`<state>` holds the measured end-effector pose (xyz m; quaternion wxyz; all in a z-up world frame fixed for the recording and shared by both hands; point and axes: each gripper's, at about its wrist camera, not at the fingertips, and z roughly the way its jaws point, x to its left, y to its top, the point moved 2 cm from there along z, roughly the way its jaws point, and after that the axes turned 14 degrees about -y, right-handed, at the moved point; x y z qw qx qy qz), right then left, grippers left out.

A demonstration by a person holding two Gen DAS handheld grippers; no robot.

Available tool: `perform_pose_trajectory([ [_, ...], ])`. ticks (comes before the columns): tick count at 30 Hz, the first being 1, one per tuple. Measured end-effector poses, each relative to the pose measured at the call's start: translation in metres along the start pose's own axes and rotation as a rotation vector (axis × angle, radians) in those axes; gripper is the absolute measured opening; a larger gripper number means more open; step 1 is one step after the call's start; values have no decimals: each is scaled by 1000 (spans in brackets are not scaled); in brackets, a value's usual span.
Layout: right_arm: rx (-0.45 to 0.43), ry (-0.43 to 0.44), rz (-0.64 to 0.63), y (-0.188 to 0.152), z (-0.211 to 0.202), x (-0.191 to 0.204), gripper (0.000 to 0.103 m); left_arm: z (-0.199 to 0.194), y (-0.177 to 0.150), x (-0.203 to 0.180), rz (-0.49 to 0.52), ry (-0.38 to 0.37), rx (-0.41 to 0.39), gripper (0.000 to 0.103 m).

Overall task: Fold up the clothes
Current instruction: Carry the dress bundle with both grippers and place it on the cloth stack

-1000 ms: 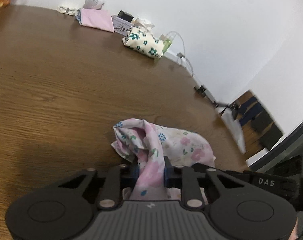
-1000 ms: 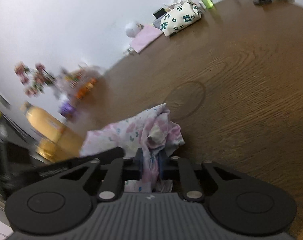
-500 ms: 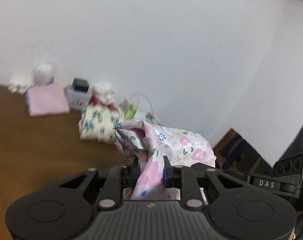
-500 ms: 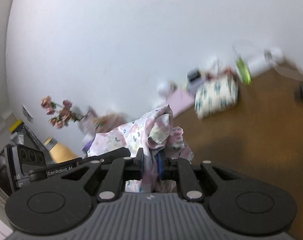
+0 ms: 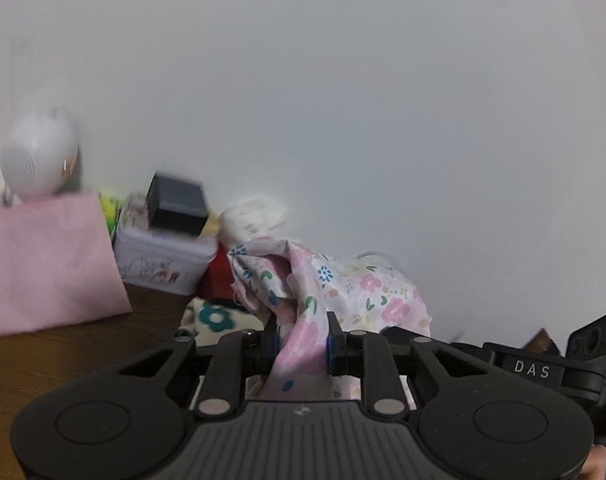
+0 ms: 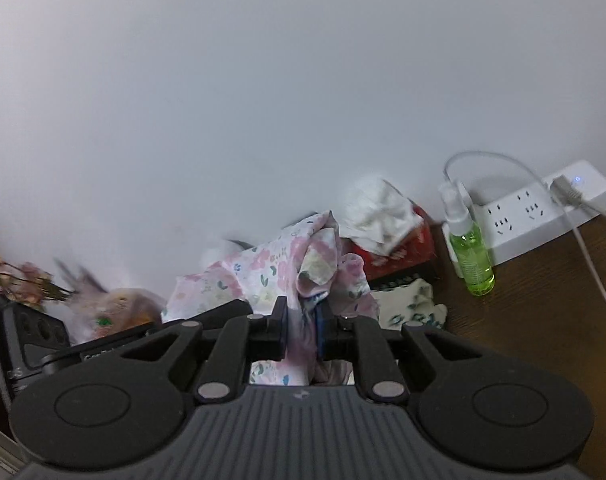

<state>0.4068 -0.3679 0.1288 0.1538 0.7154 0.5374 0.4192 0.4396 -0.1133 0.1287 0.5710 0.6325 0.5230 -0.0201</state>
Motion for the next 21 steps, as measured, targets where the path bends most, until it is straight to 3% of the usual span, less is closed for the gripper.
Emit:
perform_pose_trajectory([
  [3,27,-44,-13,-4,28,-8,13,20,-11,20,2,39,17,21],
  [4,43,-59,-11,-7,37,-12,13,26,-14,27,2,52,22,31],
  [5,55,-83,-21,-12,44,-15,15,33,-18,33,3,65,28,47],
  [6,65,-108,-32,-17,52,-18,18,39,-21,40,3,78,33,54],
  [8,43,-160,-63,-22,57,-20,37,36,-26,42,34,119,-2,80],
  [10,-8,-185,-103,-24,50,-17,54,27,-25,42,57,146,-28,84],
  [12,-66,-196,-150,-24,37,-11,57,15,-19,40,82,152,-51,84],
  [13,-95,-202,-174,-23,30,-8,57,14,-18,35,121,166,-55,82],
  [15,-237,-256,-233,-19,11,4,56,15,-16,24,202,195,-61,78],
  [16,-296,-263,-263,-15,3,9,51,15,-15,19,242,209,-64,70],
  [18,-329,-249,-318,-13,2,22,30,15,-14,8,324,238,-71,53],
  [19,-318,-234,-341,-14,7,28,19,15,-13,3,364,252,-74,32],
  [20,-306,-219,-365,-15,12,34,15,15,-12,-3,405,267,-77,15],
  [21,-283,-243,-384,-19,23,36,14,25,-17,0,415,282,-40,13],
])
